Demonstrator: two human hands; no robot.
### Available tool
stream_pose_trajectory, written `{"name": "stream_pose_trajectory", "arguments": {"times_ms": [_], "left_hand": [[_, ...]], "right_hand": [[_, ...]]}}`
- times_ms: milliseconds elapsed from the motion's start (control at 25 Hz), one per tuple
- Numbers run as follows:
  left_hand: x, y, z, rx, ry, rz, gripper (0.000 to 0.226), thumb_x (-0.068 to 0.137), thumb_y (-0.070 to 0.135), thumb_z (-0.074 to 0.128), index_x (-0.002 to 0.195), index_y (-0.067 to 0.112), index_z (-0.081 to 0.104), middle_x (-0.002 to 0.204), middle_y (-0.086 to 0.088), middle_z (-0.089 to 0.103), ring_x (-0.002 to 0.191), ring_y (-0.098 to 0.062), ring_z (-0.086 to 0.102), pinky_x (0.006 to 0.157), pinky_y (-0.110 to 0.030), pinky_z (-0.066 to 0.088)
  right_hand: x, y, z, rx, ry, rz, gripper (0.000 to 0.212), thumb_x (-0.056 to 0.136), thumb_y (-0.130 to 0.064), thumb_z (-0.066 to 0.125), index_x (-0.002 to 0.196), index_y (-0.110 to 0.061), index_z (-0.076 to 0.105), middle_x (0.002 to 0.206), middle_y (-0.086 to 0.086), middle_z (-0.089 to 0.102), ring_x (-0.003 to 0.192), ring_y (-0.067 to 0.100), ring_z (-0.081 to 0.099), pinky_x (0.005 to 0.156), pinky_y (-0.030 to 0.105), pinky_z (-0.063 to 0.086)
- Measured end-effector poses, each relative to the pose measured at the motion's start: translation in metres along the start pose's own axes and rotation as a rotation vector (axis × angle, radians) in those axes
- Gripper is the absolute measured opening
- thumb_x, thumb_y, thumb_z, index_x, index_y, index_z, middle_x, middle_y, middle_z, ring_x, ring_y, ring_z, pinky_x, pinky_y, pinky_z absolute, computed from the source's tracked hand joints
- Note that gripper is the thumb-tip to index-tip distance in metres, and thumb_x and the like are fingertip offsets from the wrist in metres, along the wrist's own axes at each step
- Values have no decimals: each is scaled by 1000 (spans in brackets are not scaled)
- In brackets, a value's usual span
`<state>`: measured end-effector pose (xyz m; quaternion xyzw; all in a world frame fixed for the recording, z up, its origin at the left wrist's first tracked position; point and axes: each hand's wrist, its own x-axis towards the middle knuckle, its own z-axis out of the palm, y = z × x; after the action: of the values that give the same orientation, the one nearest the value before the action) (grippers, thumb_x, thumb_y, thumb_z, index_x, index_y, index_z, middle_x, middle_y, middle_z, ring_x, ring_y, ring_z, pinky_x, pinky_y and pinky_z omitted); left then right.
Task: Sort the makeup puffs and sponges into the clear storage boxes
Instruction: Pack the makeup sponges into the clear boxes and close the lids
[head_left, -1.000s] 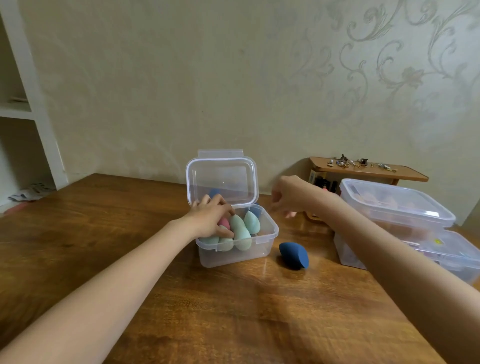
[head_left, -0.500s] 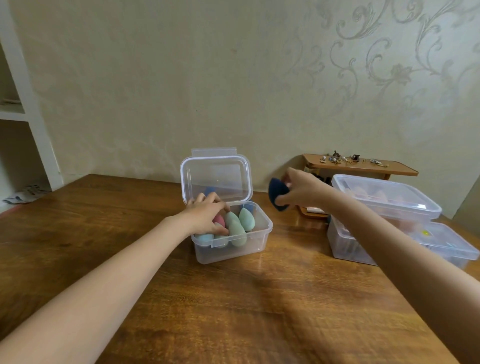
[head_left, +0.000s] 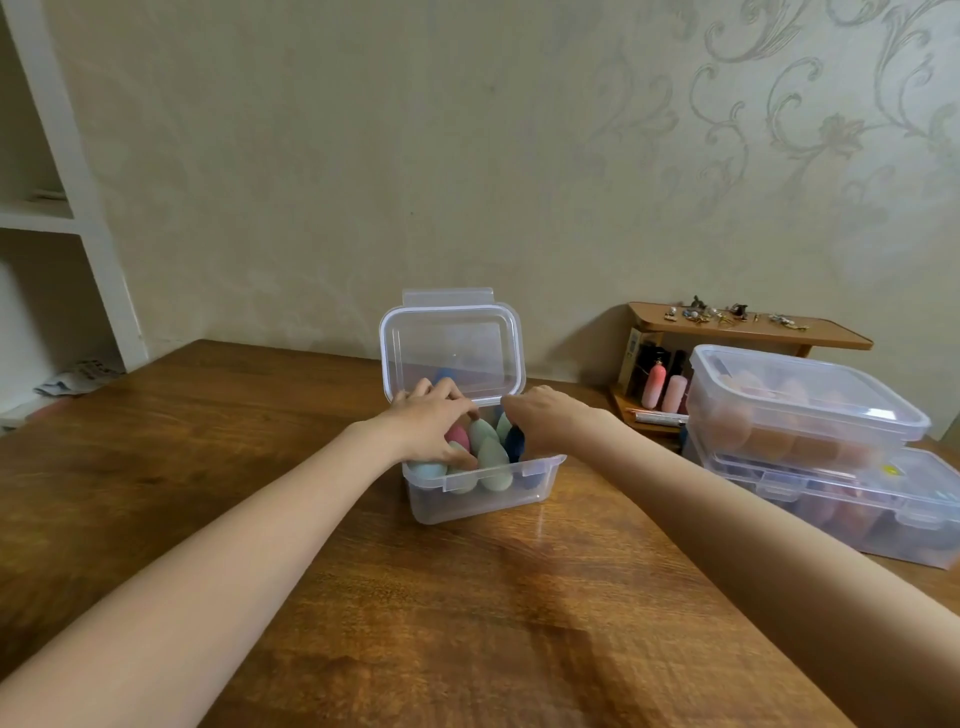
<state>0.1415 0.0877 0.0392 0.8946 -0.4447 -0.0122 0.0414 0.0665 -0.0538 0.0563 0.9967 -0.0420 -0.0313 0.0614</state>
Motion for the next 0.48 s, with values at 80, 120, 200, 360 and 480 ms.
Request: {"name": "stream_pose_trajectory", "arguments": {"times_ms": [80, 120, 200, 360, 480], "left_hand": [[-1, 1, 0, 32, -3, -3, 65, 83, 51, 58, 139, 24, 36, 137, -4, 34, 124, -25, 31, 104, -42, 28], [-2, 2, 1, 48, 2, -7, 67, 83, 53, 57, 139, 24, 36, 137, -4, 34, 125, -26, 31, 105, -43, 29], [-3, 2, 4, 70, 26, -13, 67, 84, 56, 54, 138, 22, 36, 137, -5, 34, 125, -26, 32, 106, -43, 30], [-2, -1, 5, 63, 51, 4, 66, 83, 60, 52, 136, 22, 39, 135, -3, 35, 123, -25, 33, 105, -42, 30], [-1, -4, 6, 39, 71, 20, 64, 83, 59, 52, 136, 25, 40, 134, -2, 36, 122, -23, 33, 104, -42, 30]], "right_hand": [[4, 0, 6, -72, 43, 8, 41, 88, -26, 61, 124, -10, 48, 121, 11, 57, 112, 26, 52, 97, 37, 42], [5, 0, 7, -97, 60, 5, 41, 88, -27, 60, 123, -10, 48, 121, 10, 58, 113, 26, 52, 99, 37, 39], [7, -2, 7, -115, 56, -19, 39, 88, -27, 61, 121, -11, 49, 120, 8, 59, 113, 25, 53, 100, 38, 35], [3, 16, -19, 104, -66, -4, 47, 80, -29, 71, 119, -12, 53, 114, 4, 62, 100, 18, 58, 92, 33, 44], [17, 51, -34, 460, 104, 131, 31, 86, -22, 65, 111, -6, 60, 96, 6, 66, 69, 9, 61, 70, 21, 52]]}}
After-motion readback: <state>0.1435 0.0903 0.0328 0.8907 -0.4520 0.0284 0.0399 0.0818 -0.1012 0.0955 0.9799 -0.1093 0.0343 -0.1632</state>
